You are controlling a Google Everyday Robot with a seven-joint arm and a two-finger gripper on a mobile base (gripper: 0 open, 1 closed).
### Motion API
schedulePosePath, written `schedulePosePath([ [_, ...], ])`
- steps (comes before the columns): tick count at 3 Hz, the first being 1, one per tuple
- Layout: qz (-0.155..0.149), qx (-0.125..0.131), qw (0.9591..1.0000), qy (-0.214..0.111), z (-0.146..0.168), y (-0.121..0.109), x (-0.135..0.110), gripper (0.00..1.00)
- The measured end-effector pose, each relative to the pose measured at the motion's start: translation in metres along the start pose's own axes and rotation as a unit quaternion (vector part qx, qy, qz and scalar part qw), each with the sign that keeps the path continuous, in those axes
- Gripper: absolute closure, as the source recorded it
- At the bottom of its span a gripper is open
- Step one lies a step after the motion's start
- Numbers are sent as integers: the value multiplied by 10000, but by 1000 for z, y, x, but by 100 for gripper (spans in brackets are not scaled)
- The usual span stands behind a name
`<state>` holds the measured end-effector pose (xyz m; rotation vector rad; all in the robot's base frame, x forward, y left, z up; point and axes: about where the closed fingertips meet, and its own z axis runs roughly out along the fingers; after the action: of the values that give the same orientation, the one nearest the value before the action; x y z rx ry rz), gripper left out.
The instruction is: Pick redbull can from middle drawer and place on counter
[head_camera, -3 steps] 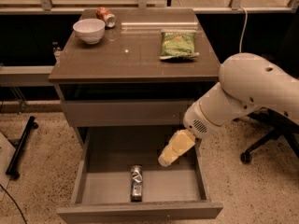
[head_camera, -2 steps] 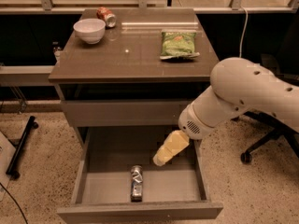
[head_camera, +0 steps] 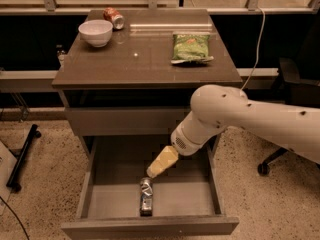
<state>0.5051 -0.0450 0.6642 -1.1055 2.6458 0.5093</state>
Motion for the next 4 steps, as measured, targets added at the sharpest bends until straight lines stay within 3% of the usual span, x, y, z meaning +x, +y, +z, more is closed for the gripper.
schedulePosePath([
  [1, 533, 220, 9983, 47, 41, -14, 3, 0],
  [2, 1135, 358, 9929, 64, 80, -28, 9, 0],
  [4, 1371, 336, 9900, 67, 87, -29, 6, 0],
])
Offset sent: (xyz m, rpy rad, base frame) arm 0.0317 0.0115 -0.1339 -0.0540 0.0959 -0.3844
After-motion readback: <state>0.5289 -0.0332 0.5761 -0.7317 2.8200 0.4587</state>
